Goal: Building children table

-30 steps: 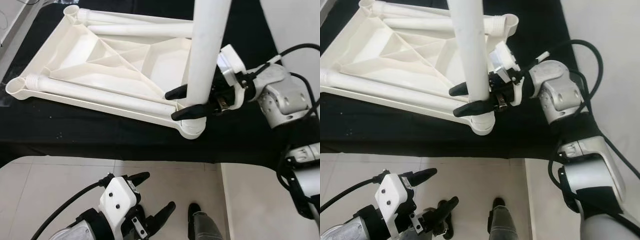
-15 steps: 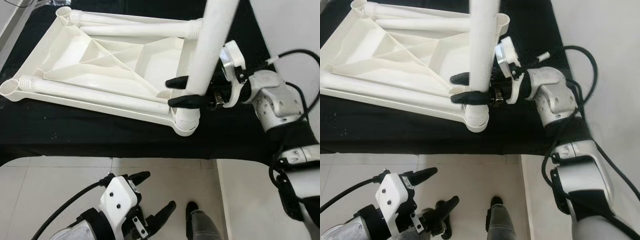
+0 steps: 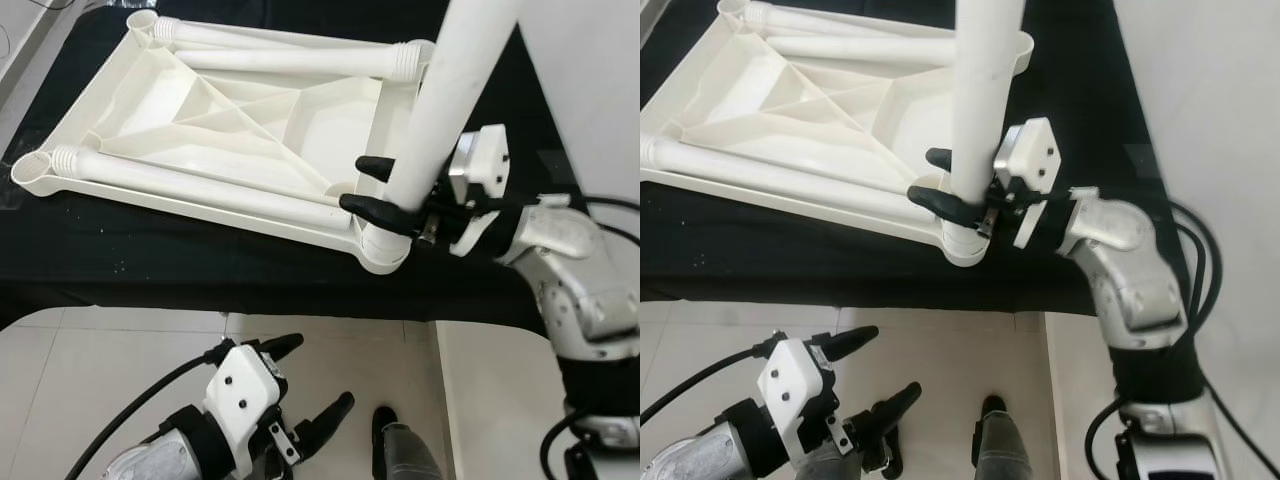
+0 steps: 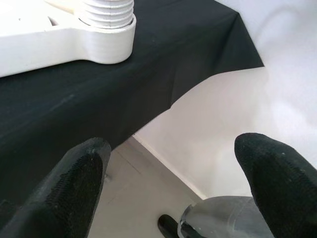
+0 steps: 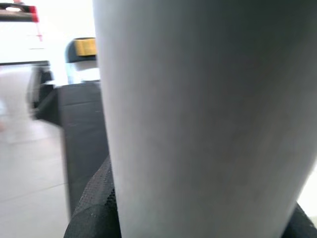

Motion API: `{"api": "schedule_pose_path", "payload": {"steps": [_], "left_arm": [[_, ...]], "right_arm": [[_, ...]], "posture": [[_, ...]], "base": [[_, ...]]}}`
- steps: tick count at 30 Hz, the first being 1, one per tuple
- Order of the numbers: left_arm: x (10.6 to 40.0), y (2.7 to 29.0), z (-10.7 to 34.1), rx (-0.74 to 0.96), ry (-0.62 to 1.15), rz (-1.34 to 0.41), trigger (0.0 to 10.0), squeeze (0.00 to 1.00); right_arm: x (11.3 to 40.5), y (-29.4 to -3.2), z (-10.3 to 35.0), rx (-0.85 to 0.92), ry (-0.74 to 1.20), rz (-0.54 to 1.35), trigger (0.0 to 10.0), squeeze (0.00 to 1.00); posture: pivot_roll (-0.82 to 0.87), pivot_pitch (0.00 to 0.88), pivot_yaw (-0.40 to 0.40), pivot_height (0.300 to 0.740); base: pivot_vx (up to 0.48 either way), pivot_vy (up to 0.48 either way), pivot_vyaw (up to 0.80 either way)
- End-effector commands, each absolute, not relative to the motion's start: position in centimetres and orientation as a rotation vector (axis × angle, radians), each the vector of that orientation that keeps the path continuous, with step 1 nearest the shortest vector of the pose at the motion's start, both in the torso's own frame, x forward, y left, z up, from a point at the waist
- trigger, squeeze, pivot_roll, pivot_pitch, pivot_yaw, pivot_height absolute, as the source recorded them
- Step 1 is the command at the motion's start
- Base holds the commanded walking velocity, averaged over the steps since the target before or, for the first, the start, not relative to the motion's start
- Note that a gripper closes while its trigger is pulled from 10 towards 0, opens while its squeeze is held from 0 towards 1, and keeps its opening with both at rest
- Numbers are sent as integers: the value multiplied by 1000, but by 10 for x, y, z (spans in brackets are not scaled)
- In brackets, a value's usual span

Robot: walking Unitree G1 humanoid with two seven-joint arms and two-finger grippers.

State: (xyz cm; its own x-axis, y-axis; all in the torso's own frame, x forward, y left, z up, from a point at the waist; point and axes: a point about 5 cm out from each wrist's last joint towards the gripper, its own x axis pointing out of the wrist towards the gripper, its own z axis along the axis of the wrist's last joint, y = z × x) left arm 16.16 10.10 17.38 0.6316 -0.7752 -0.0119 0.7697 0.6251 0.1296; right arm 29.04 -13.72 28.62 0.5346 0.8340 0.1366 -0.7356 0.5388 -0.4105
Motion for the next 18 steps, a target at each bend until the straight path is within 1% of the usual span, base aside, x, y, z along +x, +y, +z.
{"api": "schedule_pose_path", "payload": {"steps": [1, 6, 9, 11, 12, 13, 15, 16, 17, 18], "left_arm": [[160, 99, 168, 113, -22, -890, 10000, 0], [163, 99, 167, 117, -29, -889, 10000, 0], [164, 99, 166, 117, -31, -889, 10000, 0], [165, 99, 166, 121, -38, -879, 10000, 0], [165, 99, 166, 121, -38, -879, 10000, 0], [166, 99, 166, 122, -41, -875, 10000, 0], [169, 99, 166, 125, -47, -872, 10000, 0], [170, 99, 166, 127, -49, -872, 10000, 0], [170, 99, 166, 127, -49, -872, 10000, 0], [172, 98, 166, 128, -50, -873, 10000, 0]], "right_arm": [[297, -141, 260, -319, -181, 872, 10000, 0], [299, -135, 258, -286, -160, 737, 10000, 0], [297, -134, 258, -281, -152, 706, 10000, 0], [298, -137, 254, -278, -115, 546, 10000, 0], [298, -137, 254, -278, -115, 546, 10000, 0], [298, -138, 252, -276, -94, 474, 10000, 0], [295, -144, 237, -261, -40, 233, 10000, 0], [293, -145, 231, -244, -21, 166, 10000, 0], [293, -145, 231, -244, -21, 166, 10000, 0], [290, -143, 224, -242, -4, 124, 10000, 0]], "posture": [[-29, 396, 32, 740], [-32, 384, 27, 740], [-32, 384, 27, 740], [-34, 377, 21, 740], [-34, 377, 21, 740], [-34, 377, 21, 740], [-40, 370, 17, 740], [-40, 366, 16, 740], [-40, 366, 16, 740], [-39, 358, 16, 740]], "base": [[0, 0, 0], [0, 0, 0], [0, 0, 0], [0, 0, 0], [0, 0, 0], [0, 0, 0], [0, 0, 0], [0, 0, 0], [0, 0, 0], [0, 0, 0]]}}
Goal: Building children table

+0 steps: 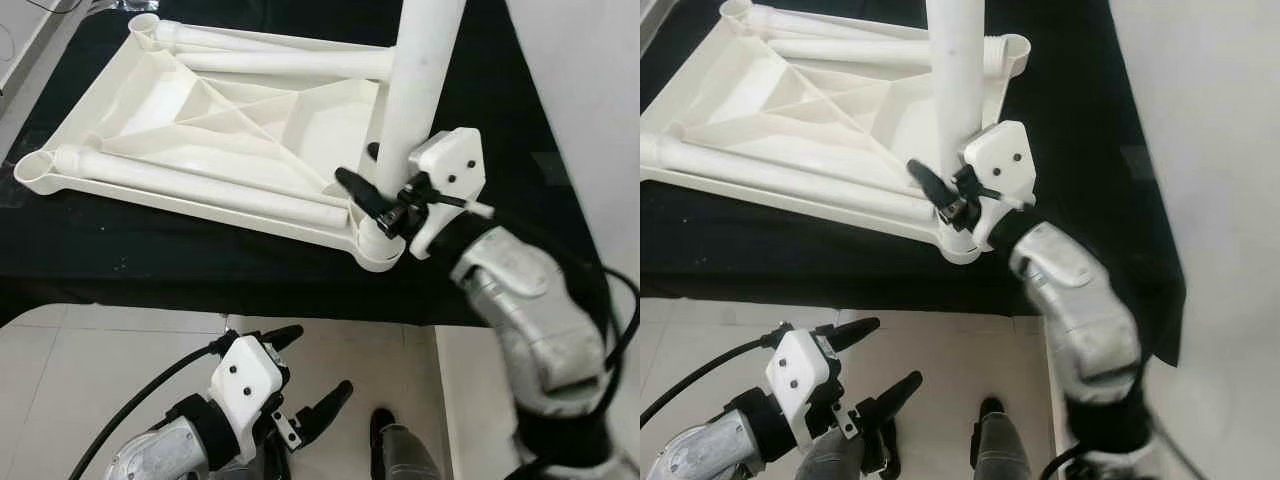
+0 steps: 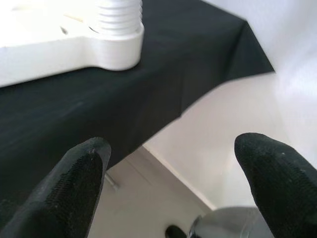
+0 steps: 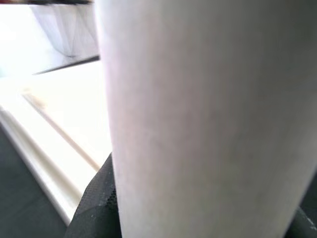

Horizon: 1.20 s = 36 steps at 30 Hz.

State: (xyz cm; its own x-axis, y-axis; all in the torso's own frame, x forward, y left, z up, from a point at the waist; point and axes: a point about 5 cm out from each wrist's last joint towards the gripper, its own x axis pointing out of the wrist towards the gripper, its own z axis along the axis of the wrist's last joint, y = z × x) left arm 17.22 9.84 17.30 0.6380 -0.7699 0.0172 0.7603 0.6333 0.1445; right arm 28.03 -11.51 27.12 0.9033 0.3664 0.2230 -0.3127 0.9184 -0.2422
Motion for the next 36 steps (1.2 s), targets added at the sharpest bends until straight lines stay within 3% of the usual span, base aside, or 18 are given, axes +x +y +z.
{"api": "schedule_pose_path", "payload": {"steps": [1, 8, 13, 15, 17, 21, 29, 36], "left_arm": [[173, 98, 165, 128, -52, -873, 10000, 0], [180, 101, 163, 153, -62, -845, 10000, 0], [205, 120, 169, 133, -87, -642, 10000, 0], [205, 120, 169, 133, -87, -642, 10000, 0], [226, 140, 178, 137, -118, -507, 10000, 0], [235, 151, 185, 145, -143, -455, 10000, 0], [260, 171, 229, 150, -279, -379, 10000, 0], [277, 168, 276, -3, -395, -437, 10000, 0]], "right_arm": [[287, -139, 220, -223, 4, 108, 10000, 0], [288, -130, 214, -181, 5, 56, 10000, 0], [289, -129, 207, -79, 17, -18, 10000, 0], [289, -129, 207, -79, 17, -18, 10000, 0], [289, -127, 205, -7, -6, -40, 10000, 0], [289, -127, 201, 18, -10, -46, 10000, 0], [290, -119, 206, -82, -117, 68, 10000, 0], [296, -104, 216, -250, -216, 226, 10000, 0]], "posture": [[-39, 358, 16, 740], [-23, 318, 22, 740], [-8, 280, 25, 740], [-8, 280, 25, 740], [-2, 258, 31, 740], [3, 253, 37, 740], [10, 242, 50, 740], [5, 229, 46, 740]], "base": [[0, 0, 0], [0, 0, 0], [0, 0, 0], [0, 0, 0], [0, 0, 0], [0, 0, 0], [0, 0, 0], [0, 0, 0]]}}
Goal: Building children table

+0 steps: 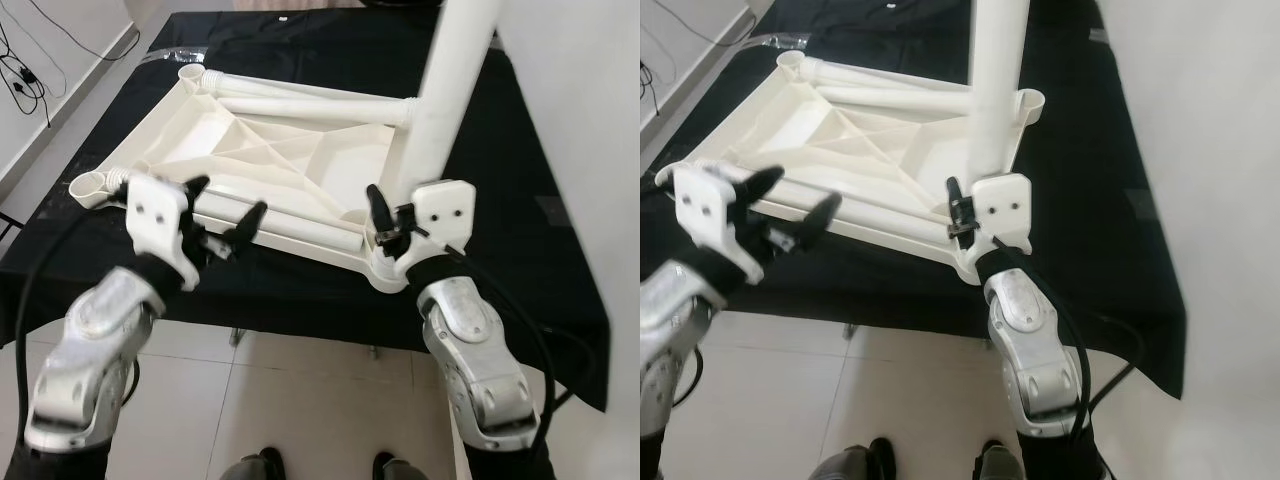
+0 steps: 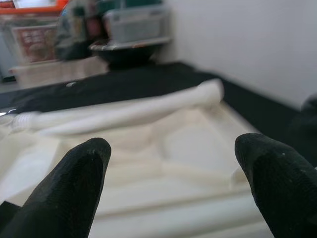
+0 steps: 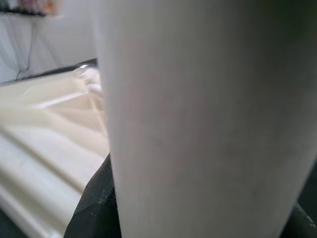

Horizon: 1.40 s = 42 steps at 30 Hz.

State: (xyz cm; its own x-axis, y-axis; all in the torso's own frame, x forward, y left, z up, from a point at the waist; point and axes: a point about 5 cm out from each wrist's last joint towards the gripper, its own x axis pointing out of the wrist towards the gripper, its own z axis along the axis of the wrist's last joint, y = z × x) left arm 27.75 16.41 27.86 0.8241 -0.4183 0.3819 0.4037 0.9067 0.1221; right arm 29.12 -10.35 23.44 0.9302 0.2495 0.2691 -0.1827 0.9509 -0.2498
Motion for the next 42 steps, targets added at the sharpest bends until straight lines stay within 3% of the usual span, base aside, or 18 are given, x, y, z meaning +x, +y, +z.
{"api": "schedule_pose_path", "payload": {"steps": [1, 3, 6, 12, 17, 31, 36, 42], "left_arm": [[280, 163, 288, -67, -418, -499, 10000, 0], [280, 158, 298, -122, -432, -574, 10000, 0], [275, 141, 318, -166, -432, -866, 10000, 0], [274, 132, 322, -131, -390, -1041, 10000, 0], [274, 129, 324, -149, -359, -1089, 10000, 0], [312, 104, 336, -60, -429, -943, 10000, 0], [311, 93, 339, -93, -458, -928, 10000, 0], [309, 111, 307, -136, -397, -736, 10000, 0]], "right_arm": [[299, -103, 218, -272, -228, 245, 10000, 0], [302, -102, 218, -274, -226, 255, 10000, 0], [312, -104, 221, -267, -217, 254, 10000, 0], [324, -105, 219, -209, -163, 237, 10000, 0], [332, -109, 220, -155, -132, 219, 10000, 0], [342, -108, 224, 15, -75, 219, 10000, 0], [341, -112, 238, 87, -160, 250, 10000, 0], [336, -133, 261, 178, -307, 327, 10000, 0]], "posture": [[4, 225, 42, 740], [5, 224, 42, 740], [11, 214, 36, 740], [8, 207, 45, 740], [5, 208, 47, 740], [13, 216, 44, 740], [3, 216, 51, 740], [4, 219, 51, 740]], "base": [[0, 0, 0], [0, 0, 0], [0, 0, 0], [0, 0, 0], [0, 0, 0], [0, 0, 0], [0, 0, 0], [0, 0, 0]]}}
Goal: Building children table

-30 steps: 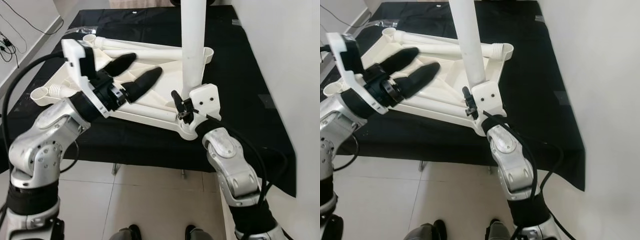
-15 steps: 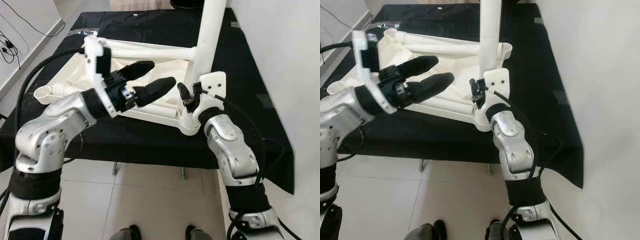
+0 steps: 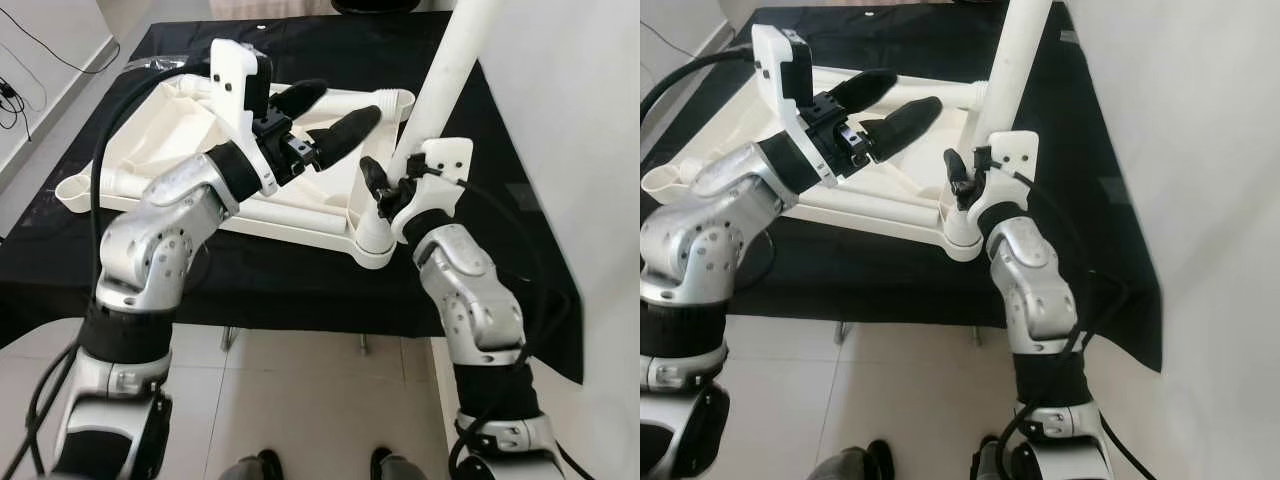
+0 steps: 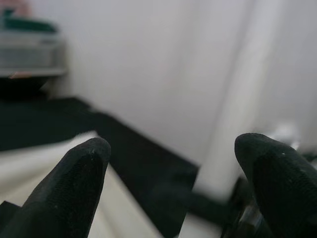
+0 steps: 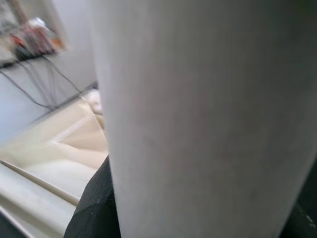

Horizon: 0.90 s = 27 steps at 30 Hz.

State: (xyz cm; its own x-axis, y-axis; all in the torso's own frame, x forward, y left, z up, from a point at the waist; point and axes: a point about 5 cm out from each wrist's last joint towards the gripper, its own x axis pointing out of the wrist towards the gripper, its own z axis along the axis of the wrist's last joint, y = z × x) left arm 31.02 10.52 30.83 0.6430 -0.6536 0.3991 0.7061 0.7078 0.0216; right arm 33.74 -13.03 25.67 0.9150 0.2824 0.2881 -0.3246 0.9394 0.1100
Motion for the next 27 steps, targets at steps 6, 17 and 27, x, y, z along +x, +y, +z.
{"api": "schedule_pose_path", "payload": {"steps": [6, 17, 27], "left_arm": [[289, 120, 264, -149, -277, -666, 10000, 0], [270, 96, 306, -205, -437, -876, 10000, 0], [279, 79, 337, -137, -566, -872, 10000, 0]], "right_arm": [[334, -143, 277, 165, -388, 407, 10000, 0], [327, -113, 294, -137, -416, 671, 10000, 0], [309, -85, 294, -201, -433, 805, 10000, 0]], "posture": [[15, 220, 37, 740], [16, 147, 10, 740], [-8, 103, 18, 740]], "base": [[0, 0, 0], [0, 0, 0], [0, 0, 0]]}}
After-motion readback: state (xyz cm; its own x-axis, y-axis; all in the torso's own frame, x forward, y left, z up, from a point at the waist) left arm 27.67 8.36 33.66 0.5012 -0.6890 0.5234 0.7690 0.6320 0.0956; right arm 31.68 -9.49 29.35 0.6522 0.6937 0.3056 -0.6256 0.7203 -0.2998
